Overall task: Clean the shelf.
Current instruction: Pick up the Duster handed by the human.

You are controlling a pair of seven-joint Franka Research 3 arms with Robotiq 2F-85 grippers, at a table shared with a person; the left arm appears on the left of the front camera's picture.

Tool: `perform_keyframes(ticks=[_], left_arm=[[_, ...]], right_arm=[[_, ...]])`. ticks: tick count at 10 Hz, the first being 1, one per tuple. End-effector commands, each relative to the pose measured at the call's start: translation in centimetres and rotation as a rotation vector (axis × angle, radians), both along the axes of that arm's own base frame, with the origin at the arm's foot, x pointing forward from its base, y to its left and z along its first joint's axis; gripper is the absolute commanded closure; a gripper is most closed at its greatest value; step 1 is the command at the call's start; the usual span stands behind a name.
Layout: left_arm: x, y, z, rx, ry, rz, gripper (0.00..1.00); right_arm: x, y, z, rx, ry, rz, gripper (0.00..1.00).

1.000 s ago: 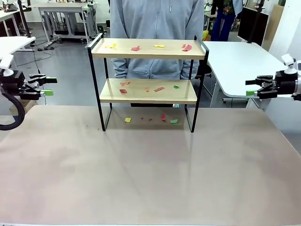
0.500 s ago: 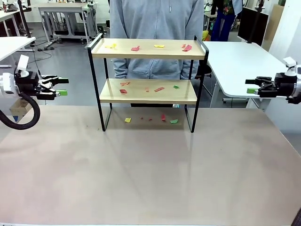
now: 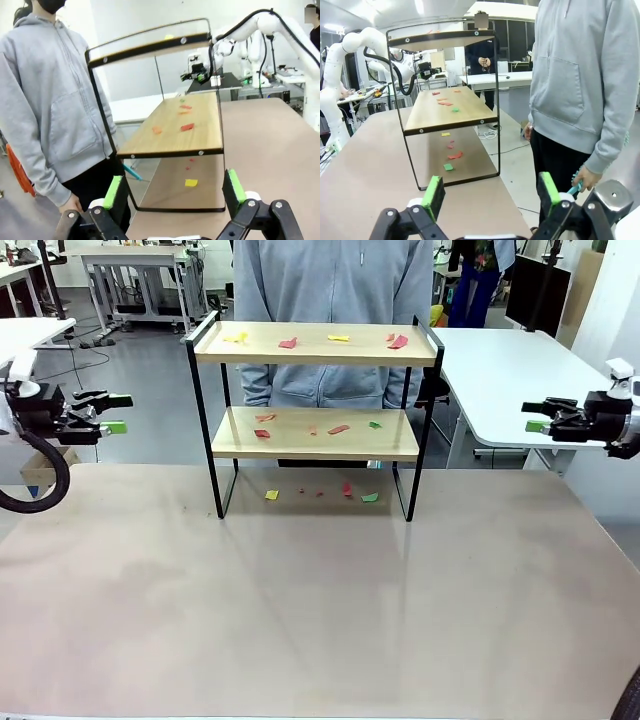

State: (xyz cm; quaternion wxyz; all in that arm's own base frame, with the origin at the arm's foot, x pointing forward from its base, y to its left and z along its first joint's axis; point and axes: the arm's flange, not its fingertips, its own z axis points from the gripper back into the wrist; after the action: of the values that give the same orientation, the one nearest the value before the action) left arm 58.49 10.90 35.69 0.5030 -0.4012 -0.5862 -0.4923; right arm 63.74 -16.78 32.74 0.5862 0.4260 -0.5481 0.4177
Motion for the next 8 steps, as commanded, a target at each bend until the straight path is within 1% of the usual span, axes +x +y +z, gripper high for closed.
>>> perform_keyframes(ticks=[1,2,3,4,5,8], left_arm=[[-0.6,-0.1,0.3,-0.032,0.008,-0.002,0.0],[-0.8,-0.2,0.2,-0.043,0.007,-0.006,0.0],[-0.8,-0.4,0.3,-0.046,0.01,0.007,0.0],[-0.6,-0.5,0.3,-0.042,0.013,0.003,0.0],[-0.3,-0.2,-0.1,-0.019,0.004,-0.015,0.0],[-0.3,-0.2,-0.1,-0.019,0.004,-0.015,0.0]], right_arm=[[0.4,0.0,1.1,0.044,0.012,-0.008,0.0],[0.4,0.0,1.1,0.047,0.011,-0.01,0.0],[0.3,0.1,1.2,0.033,0.03,0.01,0.0],[0.0,0.0,0.1,0.007,0.003,0.0,0.0],[0.0,0.0,0.1,0.007,0.003,0.0,0.0],[0.0,0.0,0.1,0.007,0.003,0.0,0.0]])
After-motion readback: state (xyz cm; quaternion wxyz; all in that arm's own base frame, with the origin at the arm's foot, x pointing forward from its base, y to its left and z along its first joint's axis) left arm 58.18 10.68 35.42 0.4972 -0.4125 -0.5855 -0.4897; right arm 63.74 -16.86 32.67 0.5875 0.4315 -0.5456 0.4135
